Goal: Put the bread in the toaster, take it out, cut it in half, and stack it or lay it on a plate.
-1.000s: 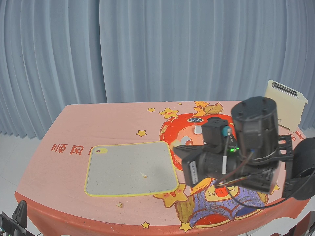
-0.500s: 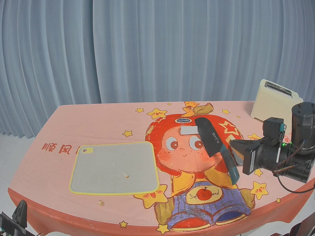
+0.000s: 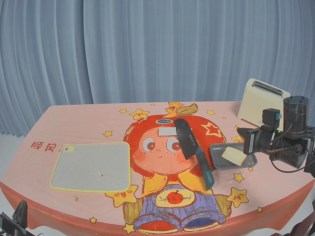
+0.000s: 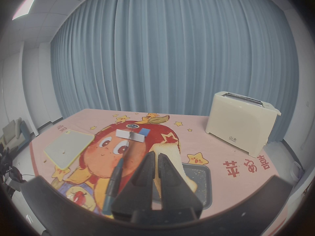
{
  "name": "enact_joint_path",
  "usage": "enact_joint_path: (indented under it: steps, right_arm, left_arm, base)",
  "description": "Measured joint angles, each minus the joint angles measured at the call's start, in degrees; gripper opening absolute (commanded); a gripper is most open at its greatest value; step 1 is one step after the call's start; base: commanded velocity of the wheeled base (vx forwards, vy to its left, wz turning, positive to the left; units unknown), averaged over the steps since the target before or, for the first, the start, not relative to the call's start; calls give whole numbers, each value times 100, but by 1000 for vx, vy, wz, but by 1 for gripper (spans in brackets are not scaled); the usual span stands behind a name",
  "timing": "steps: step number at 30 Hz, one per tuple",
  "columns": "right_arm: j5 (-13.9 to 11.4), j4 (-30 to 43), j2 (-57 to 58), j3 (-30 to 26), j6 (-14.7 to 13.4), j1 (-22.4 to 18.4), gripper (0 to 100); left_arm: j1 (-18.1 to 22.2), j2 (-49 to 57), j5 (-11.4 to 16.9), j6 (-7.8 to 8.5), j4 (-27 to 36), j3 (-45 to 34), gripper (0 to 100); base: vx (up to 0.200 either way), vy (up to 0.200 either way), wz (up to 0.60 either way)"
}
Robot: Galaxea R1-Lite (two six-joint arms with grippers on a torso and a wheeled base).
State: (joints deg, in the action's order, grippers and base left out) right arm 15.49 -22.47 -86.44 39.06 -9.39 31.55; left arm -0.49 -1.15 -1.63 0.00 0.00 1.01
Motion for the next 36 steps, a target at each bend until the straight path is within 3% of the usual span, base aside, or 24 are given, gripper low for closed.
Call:
enact_joint_path:
  steps: [14, 32, 33, 36]
  right_arm:
    - [-12, -60, -1050, -9, 158, -416, 0]
    - [-4, -57, -1284, -139, 158, -317, 0]
    - [-4, -60, -1287, -141, 158, -317, 100]
    - [-1, -63, -1298, -146, 154, -313, 100]
  left_arm:
    - [5, 0, 0, 7, 0, 0, 0]
    - [5, 0, -2, 10, 0, 0, 0]
    - [5, 0, -2, 10, 0, 0, 0]
    - [5, 0, -2, 10, 0, 0, 0]
  base:
    - [0, 0, 0]
    - [0, 0, 0]
    - [0, 0, 0]
    - [0, 0, 0]
